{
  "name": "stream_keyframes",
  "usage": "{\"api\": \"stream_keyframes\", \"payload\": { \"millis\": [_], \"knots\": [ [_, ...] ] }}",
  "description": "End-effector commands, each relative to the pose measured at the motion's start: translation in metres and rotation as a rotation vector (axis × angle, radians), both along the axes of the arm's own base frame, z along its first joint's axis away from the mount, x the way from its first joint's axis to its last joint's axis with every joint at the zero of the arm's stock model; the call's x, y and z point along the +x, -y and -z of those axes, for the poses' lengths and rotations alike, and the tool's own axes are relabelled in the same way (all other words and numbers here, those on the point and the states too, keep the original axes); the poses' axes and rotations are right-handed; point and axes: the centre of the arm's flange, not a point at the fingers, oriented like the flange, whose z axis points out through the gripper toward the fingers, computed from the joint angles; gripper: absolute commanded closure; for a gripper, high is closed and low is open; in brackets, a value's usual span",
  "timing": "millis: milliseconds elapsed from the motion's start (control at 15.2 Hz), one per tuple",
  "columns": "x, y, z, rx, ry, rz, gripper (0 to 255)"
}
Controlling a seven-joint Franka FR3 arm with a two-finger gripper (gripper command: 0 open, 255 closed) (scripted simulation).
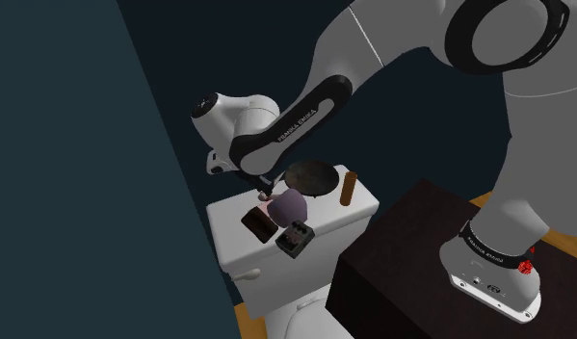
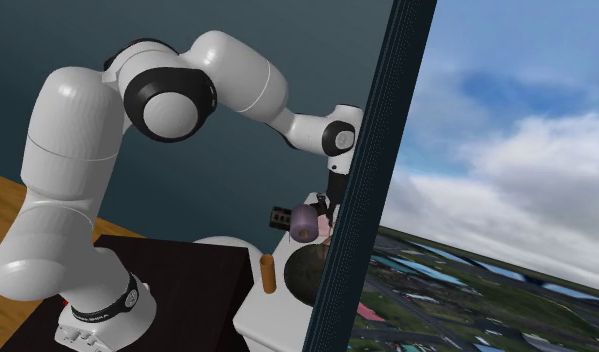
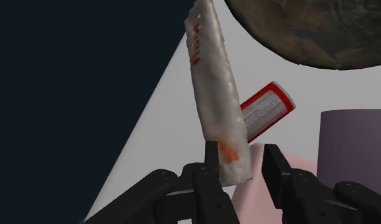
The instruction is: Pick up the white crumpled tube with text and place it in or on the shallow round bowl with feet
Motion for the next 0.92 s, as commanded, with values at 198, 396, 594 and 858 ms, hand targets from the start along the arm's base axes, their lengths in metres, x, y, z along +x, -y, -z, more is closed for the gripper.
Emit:
{"api": "stream_keyframes", "payload": {
  "millis": [198,396,594,858],
  "knots": [
    [0.000,0.000,0.000,0.000,0.000,0.000,255],
    [0.000,0.000,0.000,0.000,0.000,0.000,255],
    [0.010,0.010,-0.004,-0.001,-0.046,-0.059,0],
    [0.038,0.036,-0.005,-0.004,-0.167,-0.210,0]
  ]
}}
